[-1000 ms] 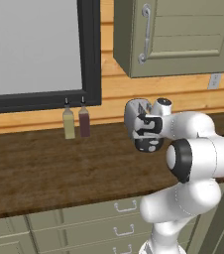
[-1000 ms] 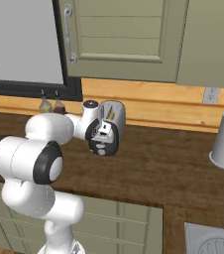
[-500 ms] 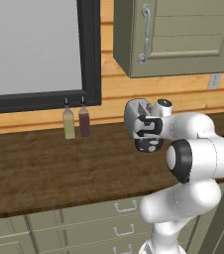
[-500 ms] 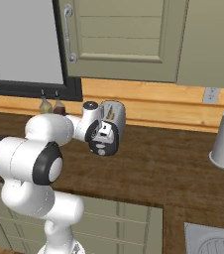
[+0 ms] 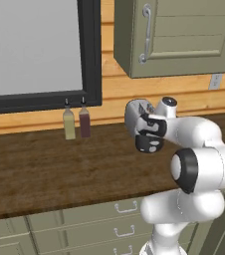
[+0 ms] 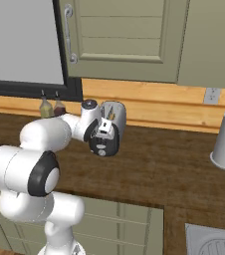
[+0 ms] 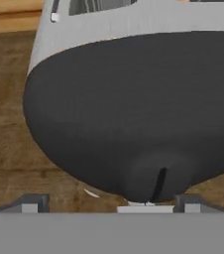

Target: Start the toaster. Once the lever pops up, take the bread to the plate on the dining counter.

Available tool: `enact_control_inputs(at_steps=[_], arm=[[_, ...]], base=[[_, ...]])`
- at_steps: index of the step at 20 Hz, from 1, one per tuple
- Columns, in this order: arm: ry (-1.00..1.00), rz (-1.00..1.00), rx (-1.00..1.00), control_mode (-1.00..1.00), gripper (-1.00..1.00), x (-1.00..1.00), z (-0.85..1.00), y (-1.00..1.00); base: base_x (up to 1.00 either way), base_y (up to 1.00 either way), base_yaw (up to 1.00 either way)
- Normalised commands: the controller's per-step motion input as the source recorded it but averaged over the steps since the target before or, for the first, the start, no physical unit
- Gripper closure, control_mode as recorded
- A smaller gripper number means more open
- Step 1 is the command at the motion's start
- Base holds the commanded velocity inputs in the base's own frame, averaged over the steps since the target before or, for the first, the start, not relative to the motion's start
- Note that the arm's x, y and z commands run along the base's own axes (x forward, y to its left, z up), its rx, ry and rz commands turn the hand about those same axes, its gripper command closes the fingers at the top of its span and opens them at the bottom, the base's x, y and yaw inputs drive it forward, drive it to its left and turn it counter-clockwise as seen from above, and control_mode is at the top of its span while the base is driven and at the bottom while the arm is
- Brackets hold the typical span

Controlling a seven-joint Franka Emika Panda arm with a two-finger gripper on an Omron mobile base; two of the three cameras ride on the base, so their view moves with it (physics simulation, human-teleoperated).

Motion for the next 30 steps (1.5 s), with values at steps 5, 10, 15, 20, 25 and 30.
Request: enact_control_inputs(at_steps=[5,10,15,20,25,30], arm=[[-0.32,0.0,0.0,-1.0,-1.0,-0.24,0.53,-0.13],[-0.24,0.0,0.0,-1.0,-1.0,-0.2,0.57,-0.04],[-0.11,0.0,0.0,-1.0,-1.0,0.0,0.44,-0.17],[-0.03,0.0,0.0,-1.0,-1.0,0.06,0.3,-0.3],[0.0,0.0,0.0,-1.0,-1.0,0.21,0.29,-0.16],[0.0,0.0,0.0,-1.0,-1.0,0.26,0.04,-0.01]], base=[[0.0,0.0,0.0],[0.0,0.0,0.0],[0.0,0.0,0.0],[0.0,0.0,0.0],[0.0,0.0,0.0],[0.0,0.0,0.0]])
